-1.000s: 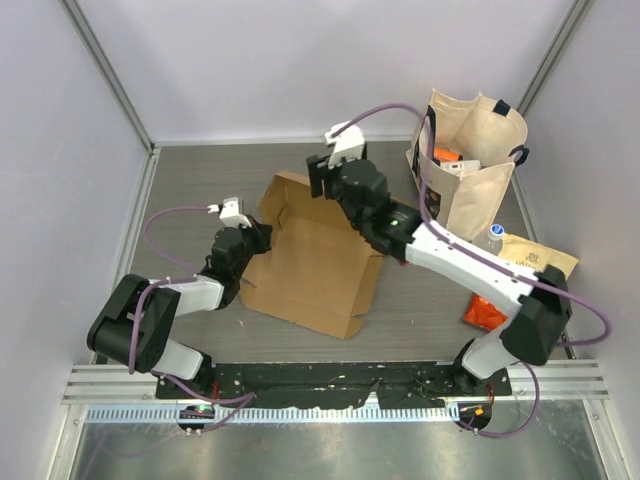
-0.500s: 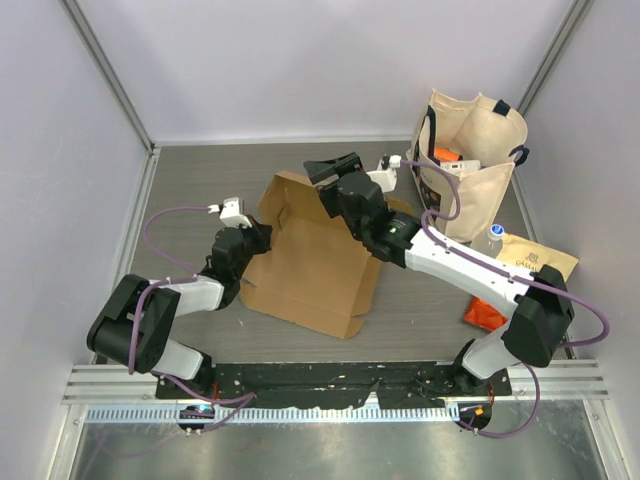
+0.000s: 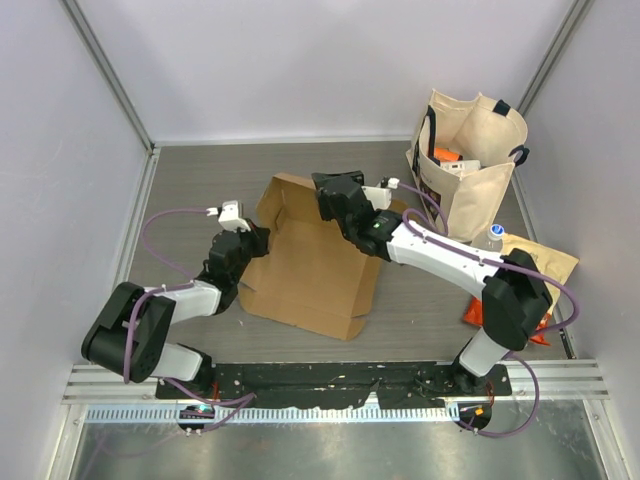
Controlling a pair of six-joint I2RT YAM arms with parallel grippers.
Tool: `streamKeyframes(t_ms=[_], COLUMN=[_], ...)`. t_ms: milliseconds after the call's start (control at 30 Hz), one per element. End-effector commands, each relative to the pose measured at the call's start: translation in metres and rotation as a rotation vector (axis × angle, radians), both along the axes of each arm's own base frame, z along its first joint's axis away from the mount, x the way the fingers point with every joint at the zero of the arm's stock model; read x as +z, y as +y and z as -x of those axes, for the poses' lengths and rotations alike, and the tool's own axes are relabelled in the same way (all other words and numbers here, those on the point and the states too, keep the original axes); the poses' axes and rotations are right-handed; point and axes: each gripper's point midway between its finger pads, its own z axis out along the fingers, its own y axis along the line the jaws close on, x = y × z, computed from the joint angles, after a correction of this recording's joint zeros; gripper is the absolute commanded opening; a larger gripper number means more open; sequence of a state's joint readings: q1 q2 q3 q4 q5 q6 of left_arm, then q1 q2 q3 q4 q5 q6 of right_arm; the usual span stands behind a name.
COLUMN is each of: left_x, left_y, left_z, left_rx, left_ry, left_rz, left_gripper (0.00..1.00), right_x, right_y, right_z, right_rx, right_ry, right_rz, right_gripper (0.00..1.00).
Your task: Fold the paper box
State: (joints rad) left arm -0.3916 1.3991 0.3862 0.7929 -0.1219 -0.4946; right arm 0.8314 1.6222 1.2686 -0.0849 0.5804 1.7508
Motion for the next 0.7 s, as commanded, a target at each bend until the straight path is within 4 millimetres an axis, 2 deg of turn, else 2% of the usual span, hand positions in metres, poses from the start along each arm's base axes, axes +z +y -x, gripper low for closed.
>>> streamKeyframes(t_ms=[0,300,533,633,667], left_x=[0.011,0.016,0.019,0.019,0.018], left_y=[0.002,0.002,0.002,0.002,0.002], left_z=[0.001,0.002,0.003,0.003,0.003], left_rx=[0.000,0.000,-0.002,-0.001,0.000], left_ry=[-0.044,-0.062,-0.069,-0.069,-0.067], left_rz=[-0.008,0.002,0.002,0.006,0.005], left_gripper=[0.00,0.00,0.00,0.00,0.00], right_x=[0.016,-0.004,-0.008,-0.014,-0.018], right_y=[-0.015,-0.008,-0.012,-0.014,-0.014], right_z=[-0.017,-0.028,-0.031,-0.035,-0.035], right_rx=[-0.124,-0.127,-0.140,-0.135,-0.128], right_ry=[-0.048,-0.002,-0.010,-0.007,-0.009], right_rz=[-0.069,-0.075,-0.047,-0.053,-0.045], right_gripper=[0.54,0.51,0.51,0.38,0.26])
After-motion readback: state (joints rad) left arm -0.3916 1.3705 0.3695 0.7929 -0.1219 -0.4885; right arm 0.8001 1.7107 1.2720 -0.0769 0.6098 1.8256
